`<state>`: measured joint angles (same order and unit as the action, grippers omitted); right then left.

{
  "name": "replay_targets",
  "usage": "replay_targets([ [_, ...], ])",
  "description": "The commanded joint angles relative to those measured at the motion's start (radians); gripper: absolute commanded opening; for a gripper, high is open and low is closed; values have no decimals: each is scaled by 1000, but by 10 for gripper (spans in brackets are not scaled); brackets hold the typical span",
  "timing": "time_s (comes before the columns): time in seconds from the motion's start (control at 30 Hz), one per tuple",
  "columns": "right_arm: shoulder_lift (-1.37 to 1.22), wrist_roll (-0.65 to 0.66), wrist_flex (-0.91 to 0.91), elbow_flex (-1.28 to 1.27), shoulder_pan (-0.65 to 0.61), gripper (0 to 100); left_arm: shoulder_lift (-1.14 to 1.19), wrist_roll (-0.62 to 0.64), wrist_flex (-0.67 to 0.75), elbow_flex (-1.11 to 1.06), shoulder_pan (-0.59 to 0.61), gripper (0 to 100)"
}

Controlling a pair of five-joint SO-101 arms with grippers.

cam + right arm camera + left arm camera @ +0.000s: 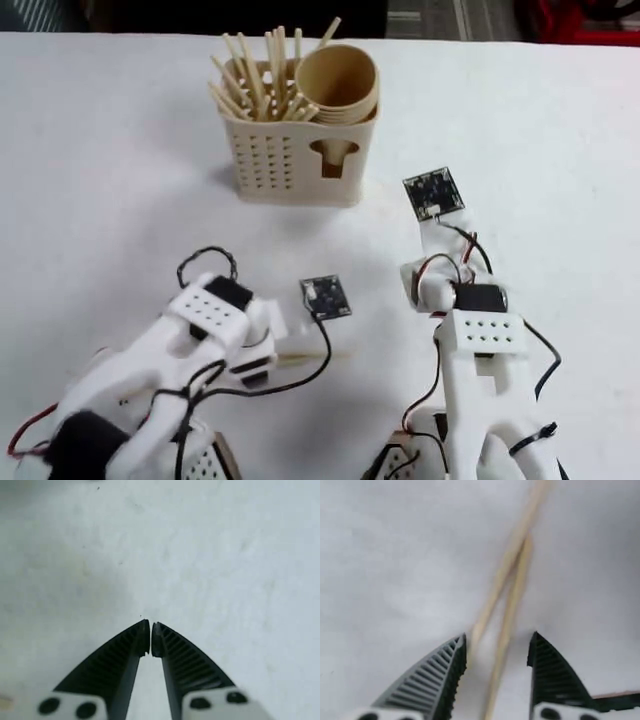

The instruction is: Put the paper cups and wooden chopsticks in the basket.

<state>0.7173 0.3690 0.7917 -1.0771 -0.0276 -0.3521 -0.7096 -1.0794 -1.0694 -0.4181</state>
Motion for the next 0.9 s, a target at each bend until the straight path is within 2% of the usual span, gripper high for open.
replay_targets([
  [0.0,22,-11,-13,12,8,25,128,9,-6,91,1,153],
  [0.1,22,-11,-13,12,8,25,260,9,-69,193,1,124],
  [0.23,22,-11,-13,9,8,25,371,8,-106,276,-10,15],
  [0.33,22,-11,-13,9,8,25,366,9,-106,279,-18,20],
  [0.53,22,-11,-13,9,8,25,223,9,-112,227,-19,22],
  [0.87,25,-11,-13,9,8,25,-127,57,-292,250,-18,22],
])
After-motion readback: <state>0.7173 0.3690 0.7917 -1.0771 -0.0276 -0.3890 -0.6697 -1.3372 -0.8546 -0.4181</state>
